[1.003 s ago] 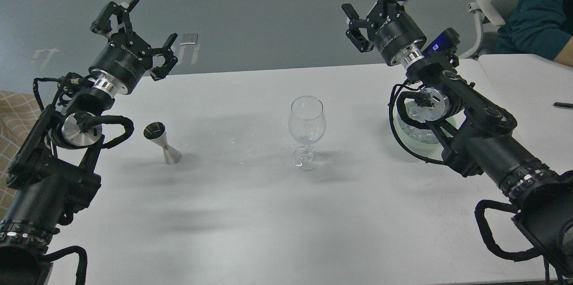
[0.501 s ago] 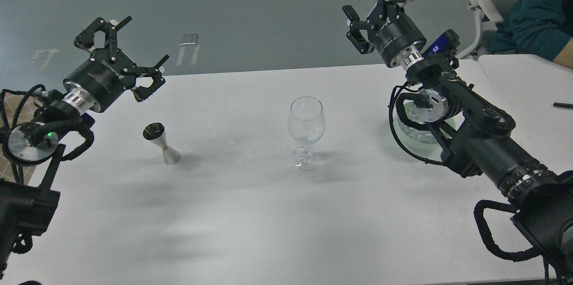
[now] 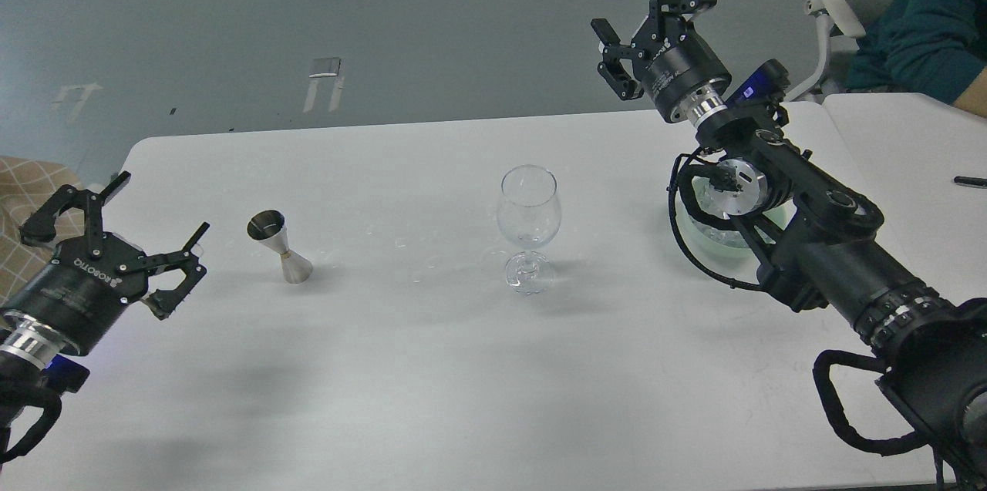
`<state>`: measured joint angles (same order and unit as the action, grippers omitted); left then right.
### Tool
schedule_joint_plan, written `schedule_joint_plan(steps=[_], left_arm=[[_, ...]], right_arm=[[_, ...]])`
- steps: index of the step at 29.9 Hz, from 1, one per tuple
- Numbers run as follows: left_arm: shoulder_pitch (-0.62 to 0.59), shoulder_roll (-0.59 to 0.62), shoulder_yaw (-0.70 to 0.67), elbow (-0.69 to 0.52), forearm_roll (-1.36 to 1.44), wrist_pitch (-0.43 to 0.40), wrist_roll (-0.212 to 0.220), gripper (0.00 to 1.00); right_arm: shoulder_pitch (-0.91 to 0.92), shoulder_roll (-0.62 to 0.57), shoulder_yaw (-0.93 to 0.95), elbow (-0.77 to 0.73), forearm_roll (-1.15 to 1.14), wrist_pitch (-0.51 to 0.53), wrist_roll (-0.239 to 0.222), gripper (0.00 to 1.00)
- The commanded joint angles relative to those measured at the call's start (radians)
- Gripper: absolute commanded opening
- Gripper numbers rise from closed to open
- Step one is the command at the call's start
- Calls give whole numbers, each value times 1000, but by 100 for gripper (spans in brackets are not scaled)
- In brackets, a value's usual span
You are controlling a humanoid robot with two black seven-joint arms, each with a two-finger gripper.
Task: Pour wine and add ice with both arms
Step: 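Move the left gripper down toward the silver jigger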
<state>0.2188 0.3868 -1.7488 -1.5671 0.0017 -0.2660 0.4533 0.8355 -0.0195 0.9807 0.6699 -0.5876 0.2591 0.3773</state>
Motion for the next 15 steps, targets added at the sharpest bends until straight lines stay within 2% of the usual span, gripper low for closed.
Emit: schedule_joint_plan(steps=[1, 5, 15], left_arm=[[5, -69, 11, 39, 9, 2, 1, 96], [-13, -150, 20, 123, 14, -4, -1, 96], [-47, -215, 25, 255, 14, -10, -7, 97]], right_arm=[[-4, 7, -1, -6, -1, -3, 0, 100], [-1, 9, -1, -24, 0, -6, 0, 100], [-1, 6, -22, -32, -1, -7, -2, 100]])
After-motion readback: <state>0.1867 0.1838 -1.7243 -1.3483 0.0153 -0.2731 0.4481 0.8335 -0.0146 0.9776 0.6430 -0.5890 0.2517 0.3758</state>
